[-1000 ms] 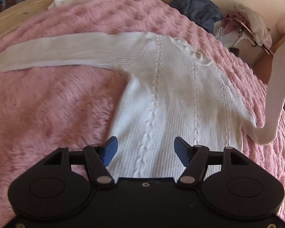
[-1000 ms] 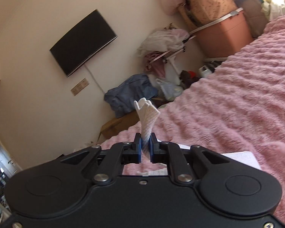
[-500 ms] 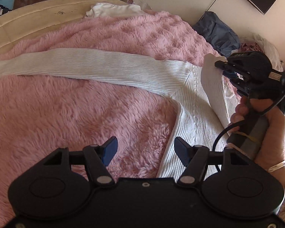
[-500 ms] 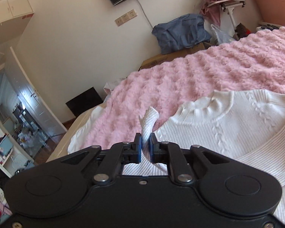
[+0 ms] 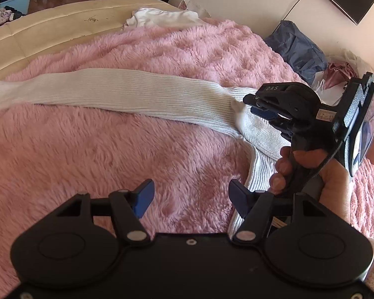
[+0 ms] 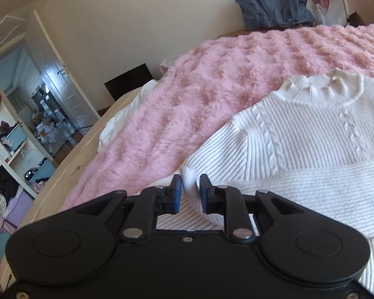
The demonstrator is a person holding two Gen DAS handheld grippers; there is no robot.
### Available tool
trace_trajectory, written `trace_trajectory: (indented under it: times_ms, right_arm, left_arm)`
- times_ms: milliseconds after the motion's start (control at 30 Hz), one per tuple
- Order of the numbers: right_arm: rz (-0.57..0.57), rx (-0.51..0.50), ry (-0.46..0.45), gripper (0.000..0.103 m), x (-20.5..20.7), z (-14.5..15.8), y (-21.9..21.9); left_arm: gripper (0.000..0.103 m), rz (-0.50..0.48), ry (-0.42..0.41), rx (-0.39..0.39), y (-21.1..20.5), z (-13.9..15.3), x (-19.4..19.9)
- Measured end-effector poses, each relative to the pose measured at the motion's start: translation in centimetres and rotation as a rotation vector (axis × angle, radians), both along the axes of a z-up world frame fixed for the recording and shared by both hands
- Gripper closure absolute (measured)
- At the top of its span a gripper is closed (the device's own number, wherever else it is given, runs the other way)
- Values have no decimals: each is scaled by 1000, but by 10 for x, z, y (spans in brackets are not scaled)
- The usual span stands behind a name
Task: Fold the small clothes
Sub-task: 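Carry the held sleeve across the sweater body and open the right gripper, then move the left gripper to the cuff of the other sleeve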
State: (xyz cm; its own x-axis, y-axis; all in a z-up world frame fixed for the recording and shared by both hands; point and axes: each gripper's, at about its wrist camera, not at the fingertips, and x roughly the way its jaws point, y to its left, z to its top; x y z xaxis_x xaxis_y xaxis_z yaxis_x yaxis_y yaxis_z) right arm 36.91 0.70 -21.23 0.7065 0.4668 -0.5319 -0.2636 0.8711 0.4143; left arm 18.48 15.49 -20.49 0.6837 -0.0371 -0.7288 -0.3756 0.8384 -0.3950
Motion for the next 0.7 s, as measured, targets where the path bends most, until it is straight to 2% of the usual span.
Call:
trace_trajectory:
  times_ms: [167, 233, 333, 500, 600, 700]
  right_arm:
    - [-15, 35, -54, 83, -22, 28, -40]
    - [-74, -17, -91, 75, -31, 42, -72]
    - [-169, -95, -156, 73, -43, 54, -126]
    - [-280, -235, -193, 73, -57, 50, -200]
    - [-296, -242, -169, 73, -54, 41, -228]
    - [-268, -258, -171, 73, -48, 32, -237]
  left_arm:
    - [34, -17, -42, 36, -4, 15, 26]
    - [34, -54, -88, 55, -13, 24, 46]
    - [34, -122, -138, 99, -29, 30, 77]
    - [34, -198, -138, 117, -56, 21, 133]
    - [34, -213, -115, 104, -67, 9, 161]
    - [34, -222, -88, 105, -77, -4, 181]
